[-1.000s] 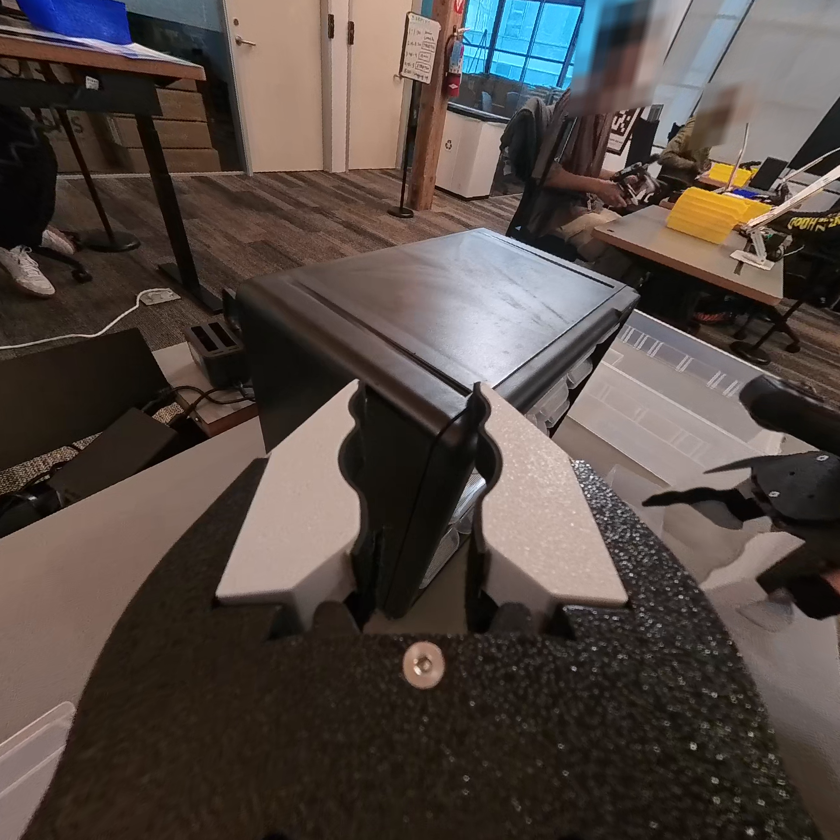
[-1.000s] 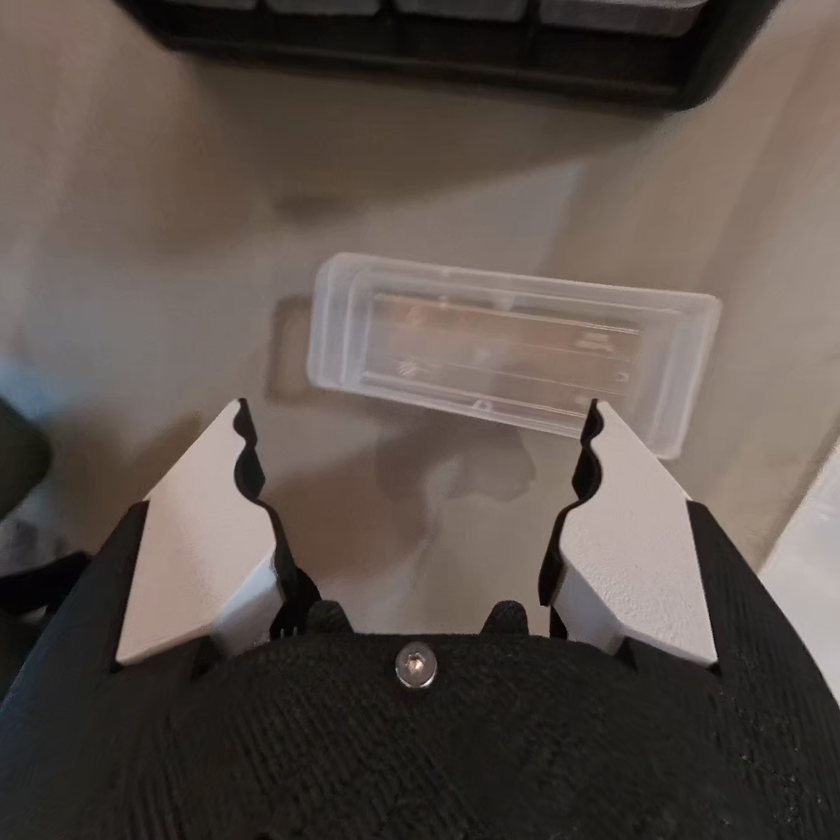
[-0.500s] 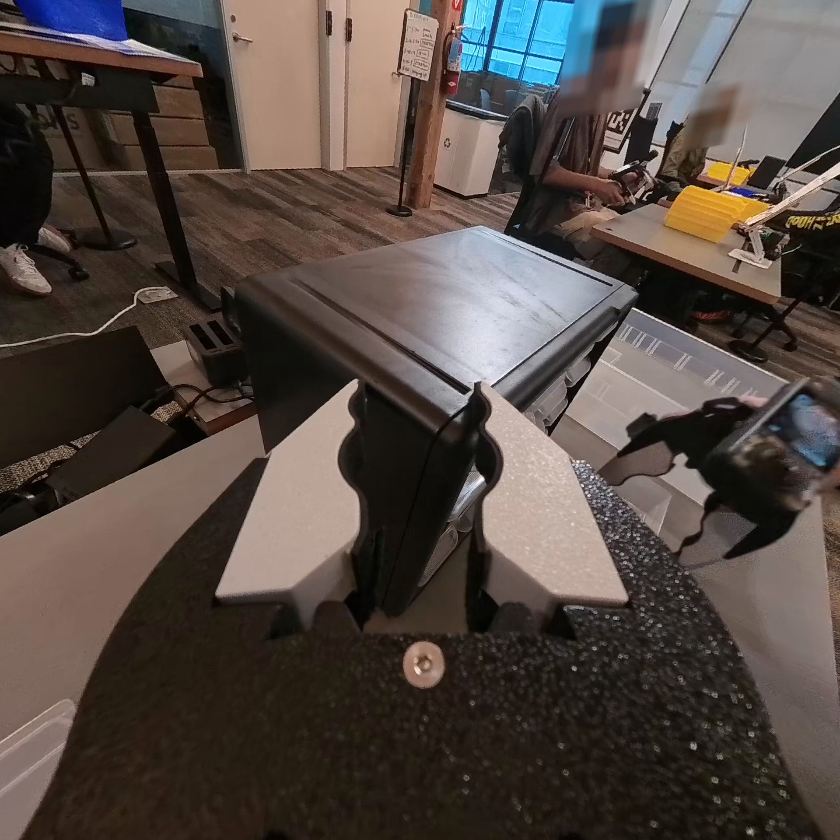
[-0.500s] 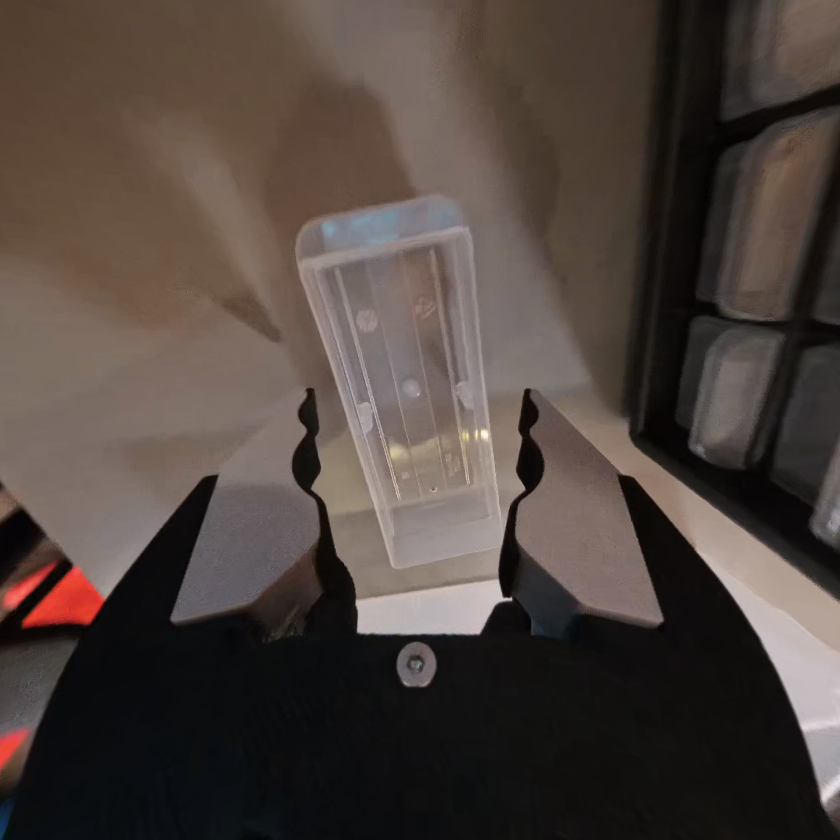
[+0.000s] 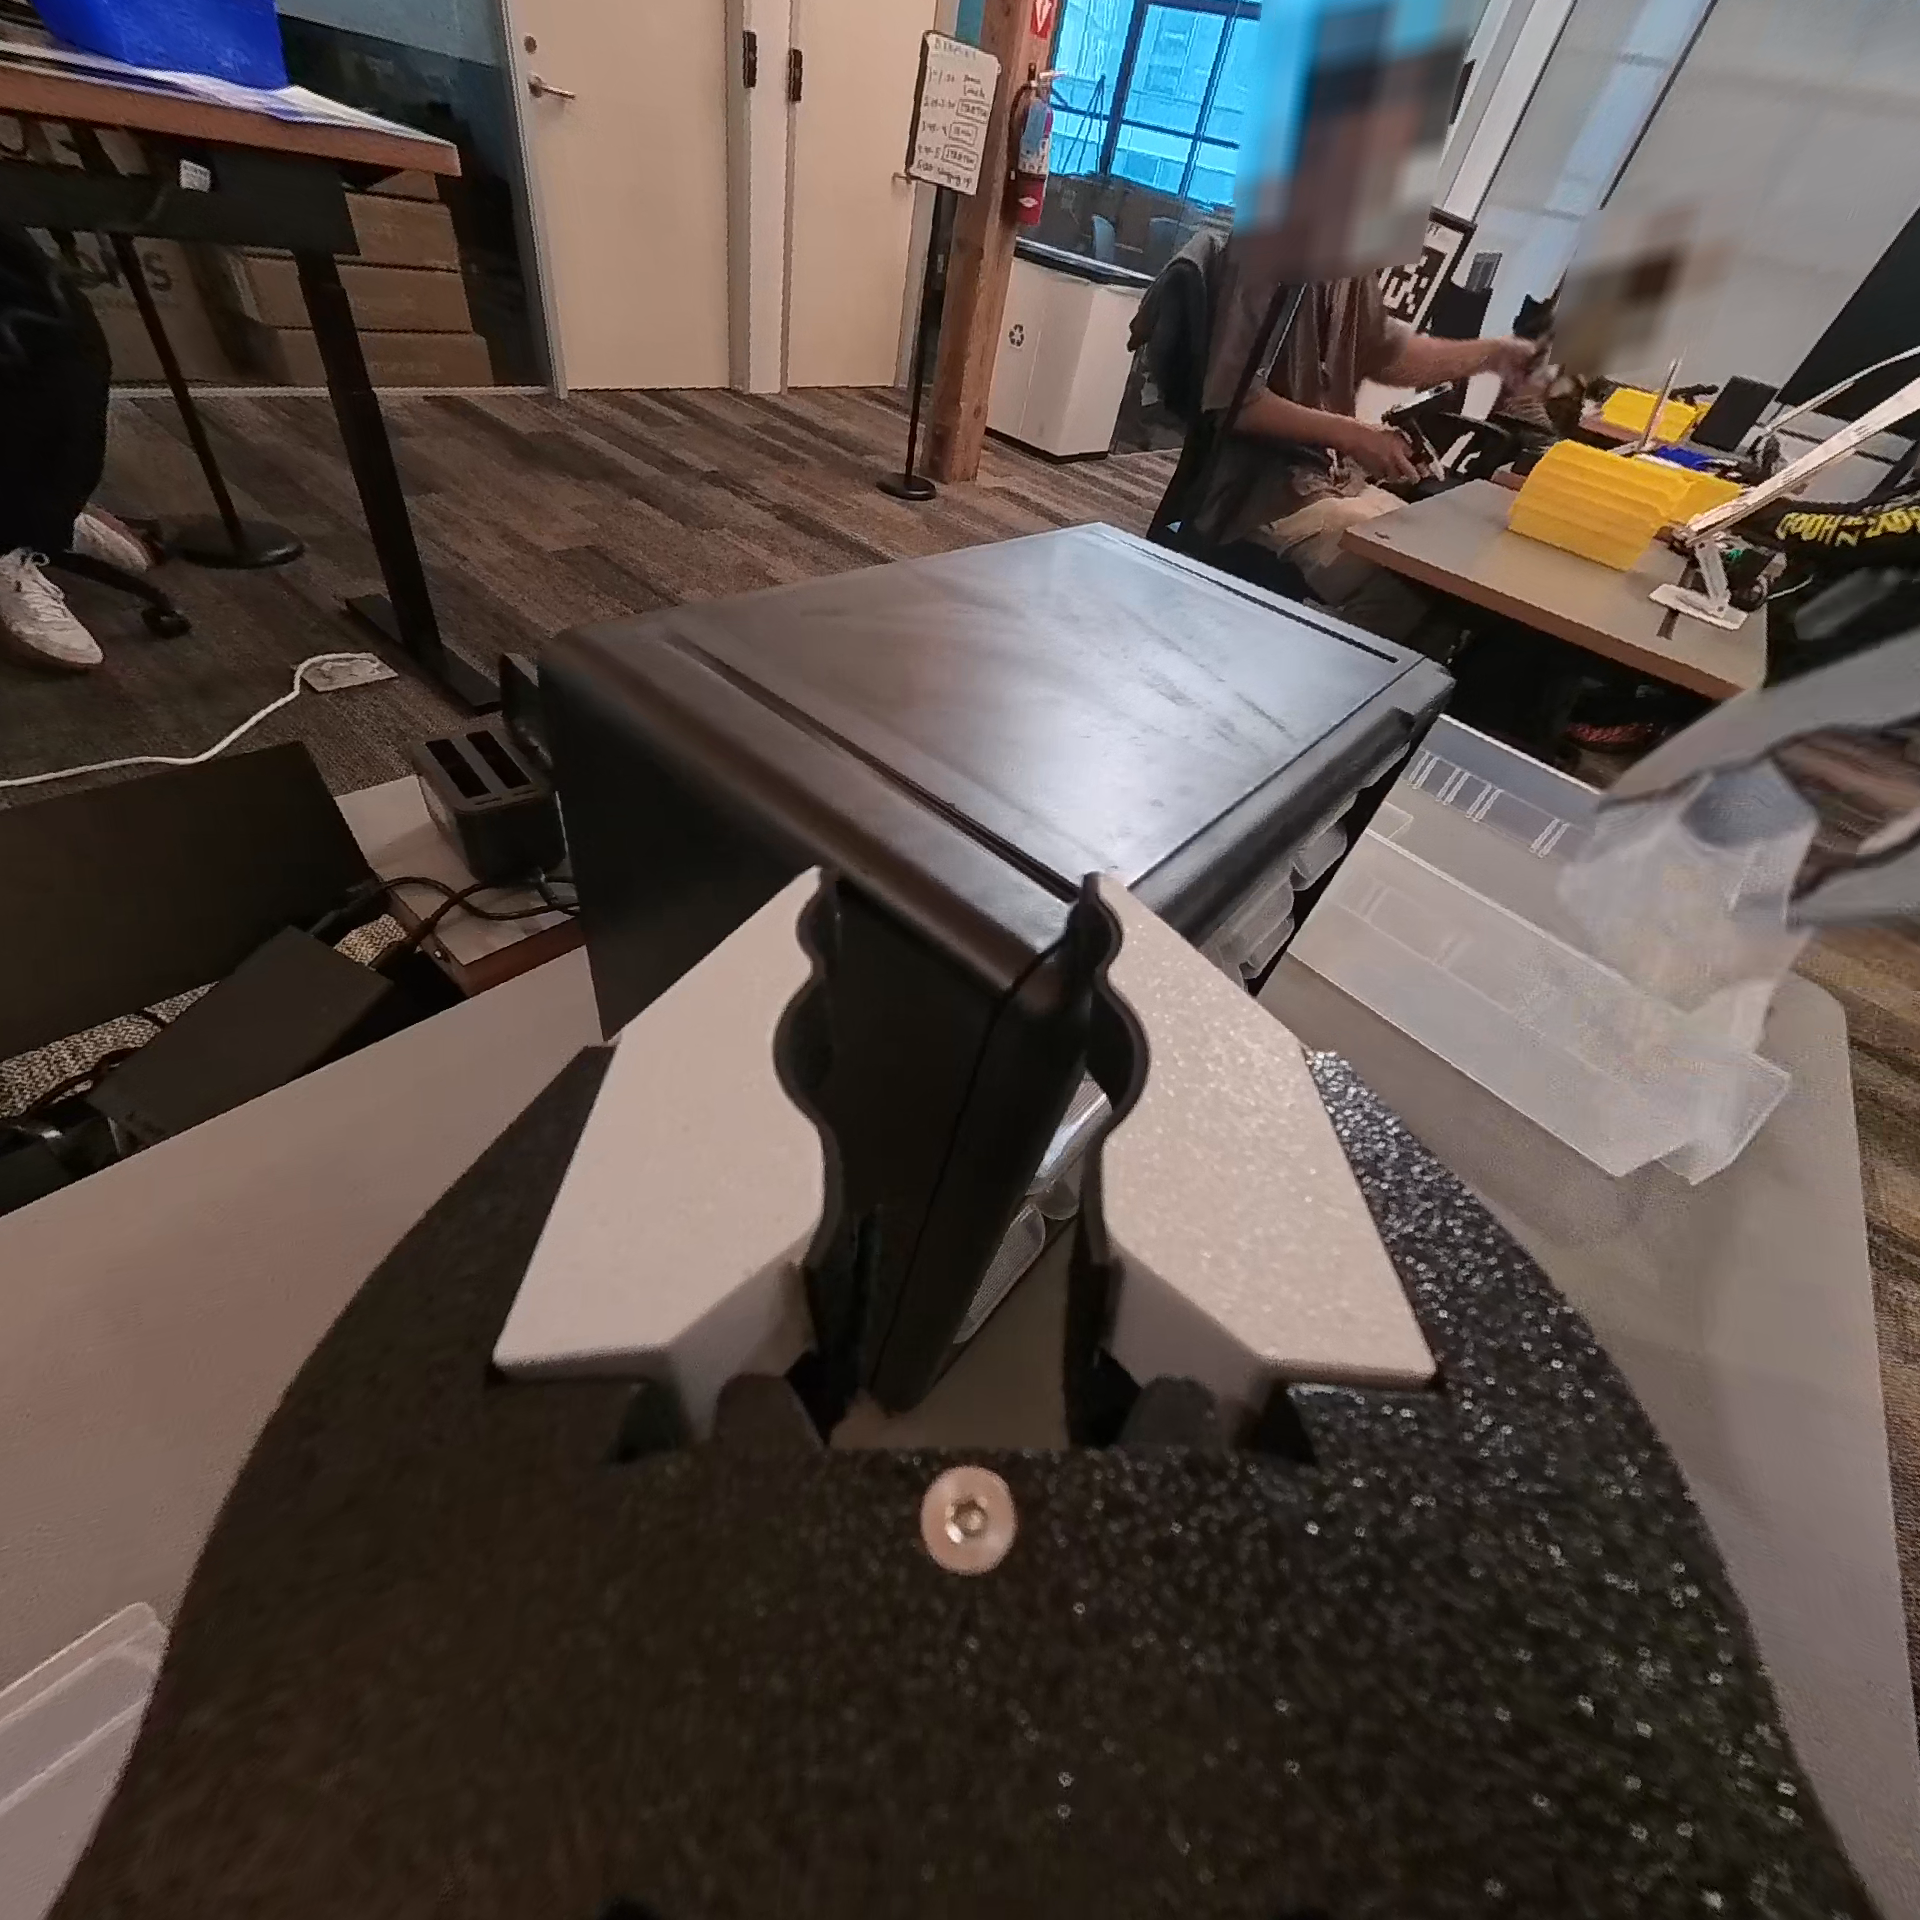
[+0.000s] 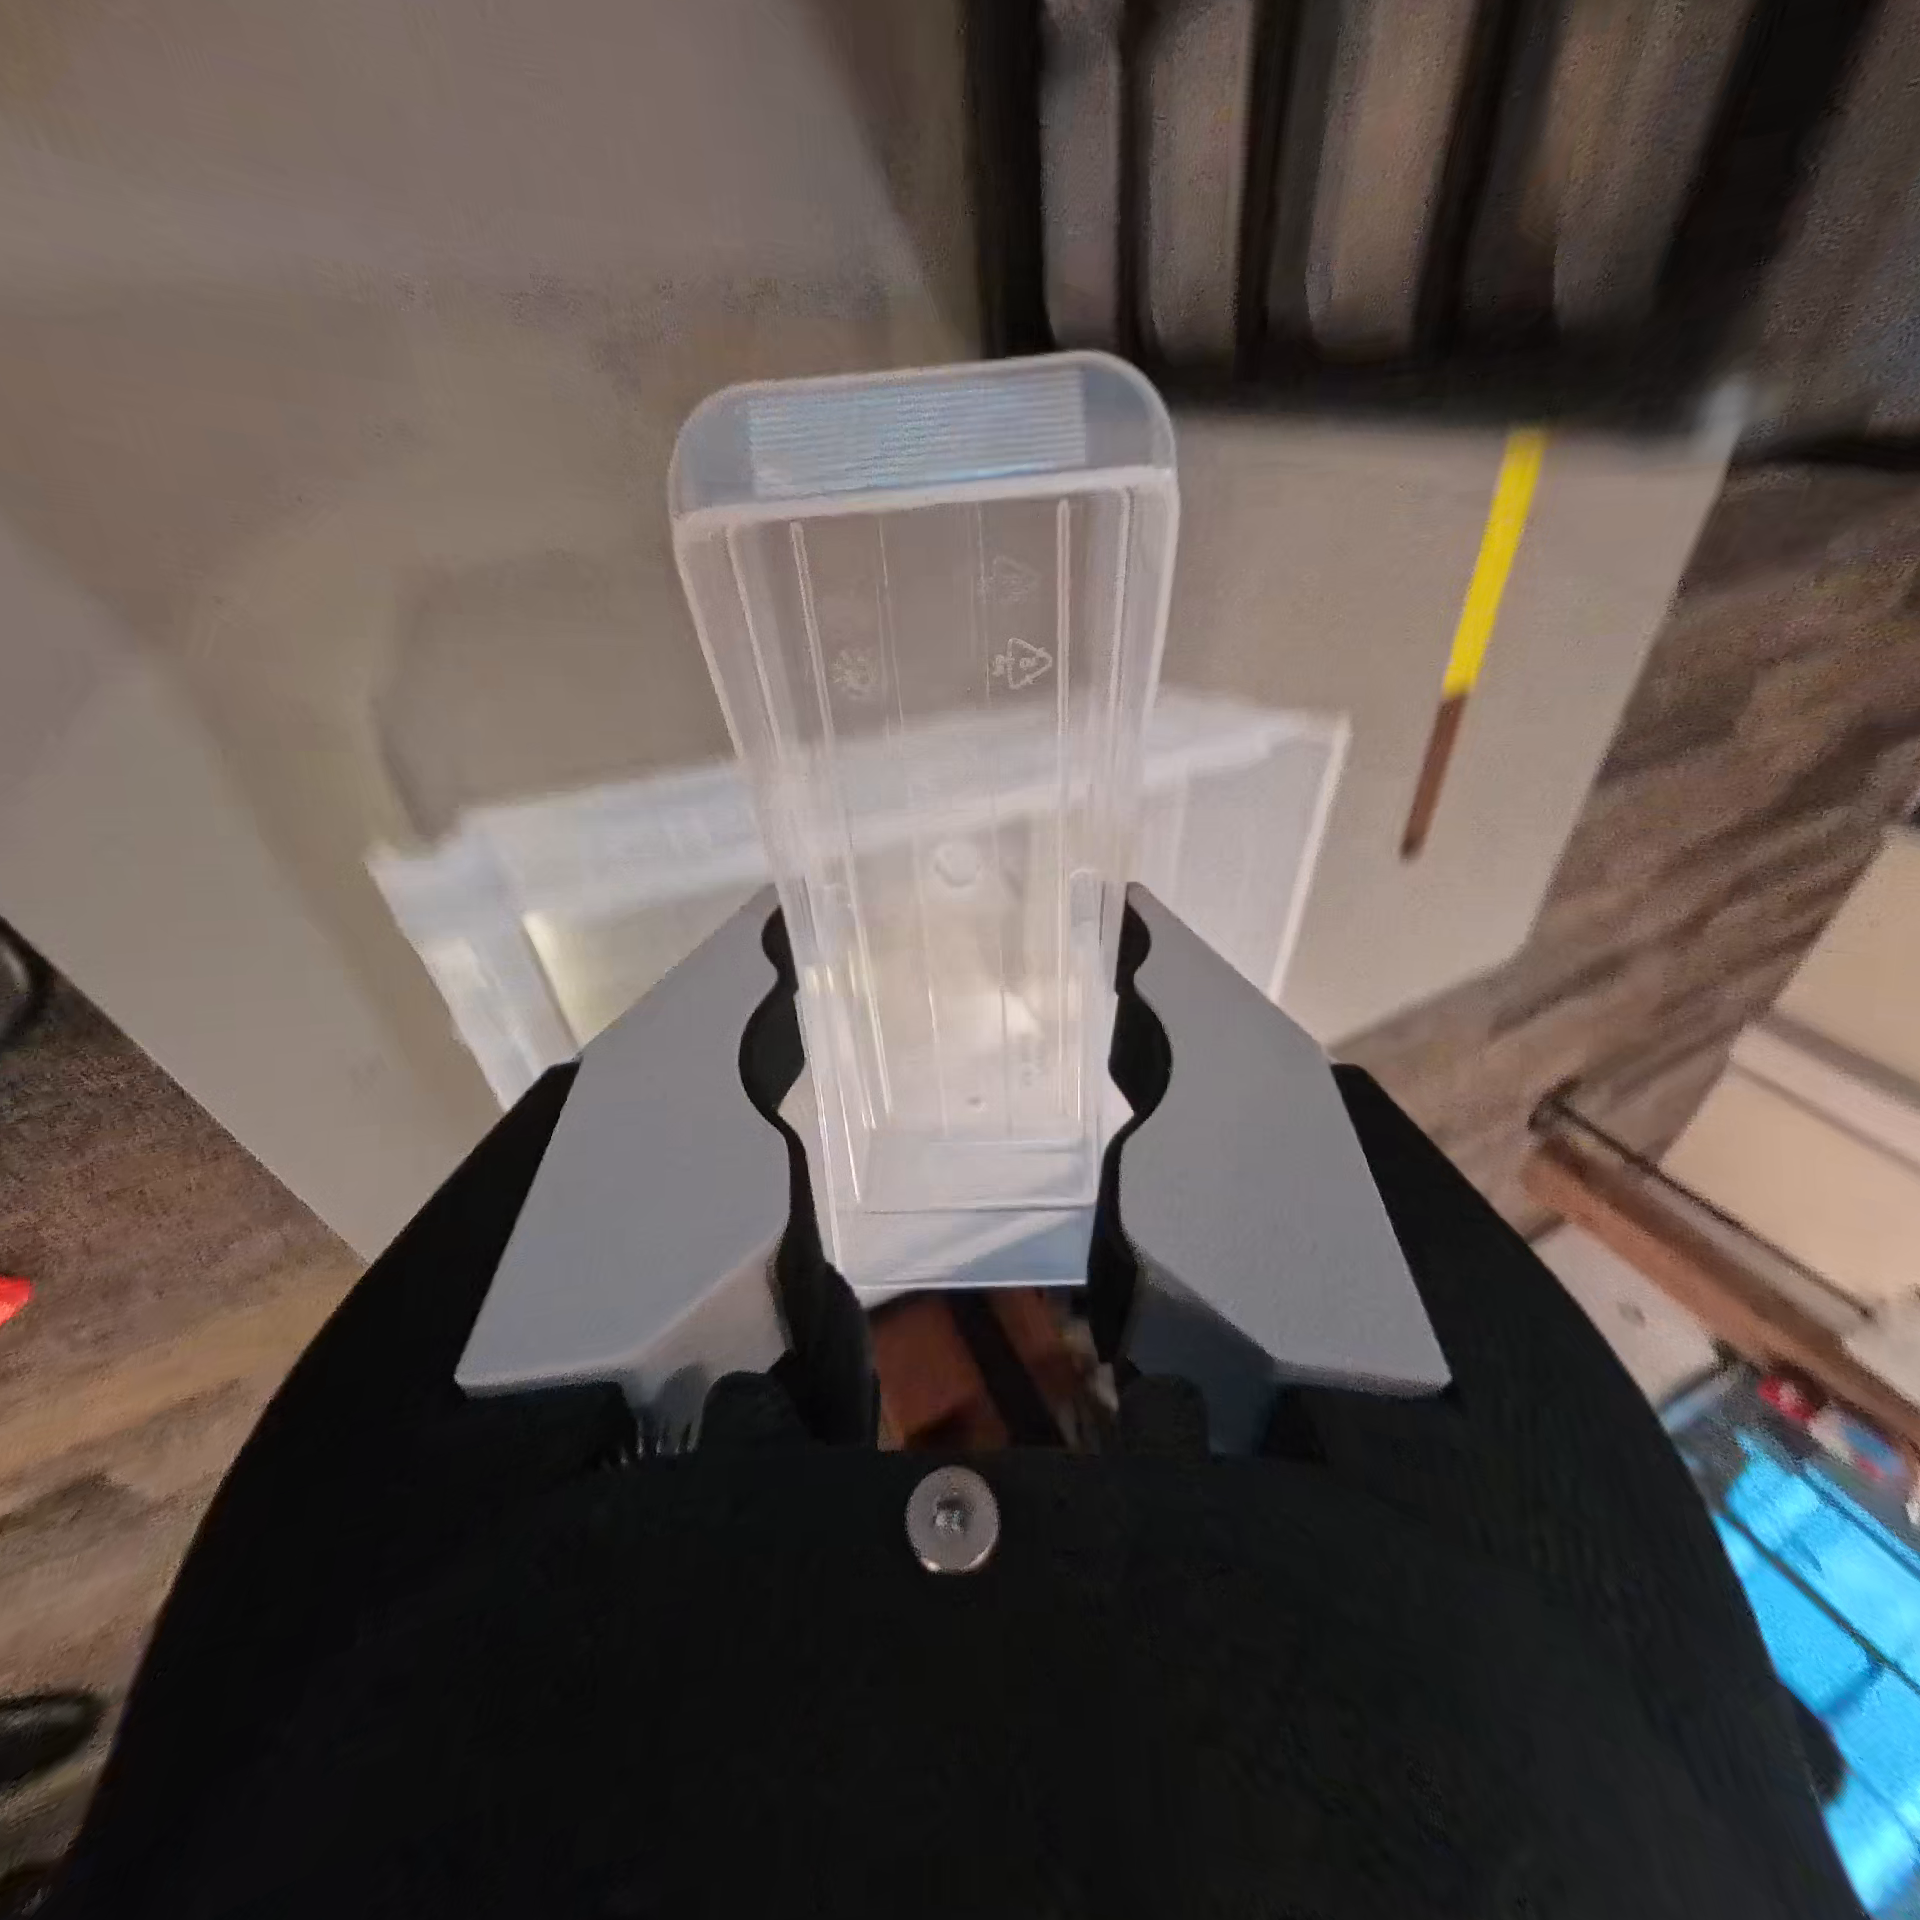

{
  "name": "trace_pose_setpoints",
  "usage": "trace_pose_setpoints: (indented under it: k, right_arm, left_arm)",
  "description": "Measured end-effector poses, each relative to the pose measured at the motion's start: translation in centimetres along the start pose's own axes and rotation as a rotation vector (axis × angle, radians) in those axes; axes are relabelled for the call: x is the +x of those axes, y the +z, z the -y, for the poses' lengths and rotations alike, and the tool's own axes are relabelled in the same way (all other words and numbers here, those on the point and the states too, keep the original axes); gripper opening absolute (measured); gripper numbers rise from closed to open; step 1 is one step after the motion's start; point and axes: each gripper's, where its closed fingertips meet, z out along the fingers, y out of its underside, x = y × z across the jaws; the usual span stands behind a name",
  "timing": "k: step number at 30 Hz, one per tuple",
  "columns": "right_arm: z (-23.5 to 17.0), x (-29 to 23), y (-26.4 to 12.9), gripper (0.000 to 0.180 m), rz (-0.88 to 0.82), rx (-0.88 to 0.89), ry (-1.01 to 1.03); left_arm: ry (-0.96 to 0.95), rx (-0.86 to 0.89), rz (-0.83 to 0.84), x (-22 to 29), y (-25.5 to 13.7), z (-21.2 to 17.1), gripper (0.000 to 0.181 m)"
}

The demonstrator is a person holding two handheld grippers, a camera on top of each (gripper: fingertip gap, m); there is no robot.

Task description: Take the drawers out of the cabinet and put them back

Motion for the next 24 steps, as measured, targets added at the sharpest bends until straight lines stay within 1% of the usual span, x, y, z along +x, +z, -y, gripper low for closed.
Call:
trace_pose_setpoints:
  k: [2,4,6,8,11,15,19,21,22,23,24]
  right_arm:
    - [-4.9,1.1,0.3,0.058,0.005,-0.093,0.025]
    - [-8.5,0.4,2.3,0.059,0.093,-0.154,0.071]
    - [-10.7,-0.9,5.1,0.059,0.185,-0.174,0.098]
    - [-12.3,-1.6,8.0,0.059,0.239,-0.209,0.1]
    - [-12.8,-2.2,11.6,0.06,0.293,-0.2,0.098]
    - [-12.0,-1.1,14.3,0.061,0.273,-0.133,0.06]
    - [-12.2,-0.3,15.7,0.065,0.247,-0.142,0.032]
    - [-12.4,0.2,15.8,0.081,0.213,-0.15,0.06]
    - [-12.5,0.5,15.6,0.085,0.192,-0.148,0.079]
    - [-12.3,0.8,15.3,0.089,0.165,-0.131,0.096]
    - [-12.1,0.9,14.9,0.087,0.141,-0.107,0.104]
  left_arm:
    - [-0.012,0.003,0.0,-0.1,0.1,0.0,0.045]
    - [-0.012,0.002,0.0,-0.1,0.1,0.0,0.045]
    - [-0.008,0.001,0.004,-0.1,0.1,0.0,0.045]
    - [-0.006,-0.001,0.009,-0.1,0.1,0.0,0.045]
    - [-0.004,-0.001,0.014,-0.1,0.2,0.0,0.045]
    - [-0.004,-0.001,0.018,-0.1,0.2,0.1,0.045]
    - [0.0,-0.002,0.024,-0.2,0.3,0.1,0.045]
    - [-0.001,-0.002,0.023,-0.2,0.3,0.1,0.046]
    - [0.0,-0.002,0.023,-0.2,0.3,0.1,0.046]
    - [-0.001,-0.002,0.023,-0.2,0.3,0.1,0.046]
    - [-0.001,-0.002,0.023,-0.2,0.3,0.1,0.046]
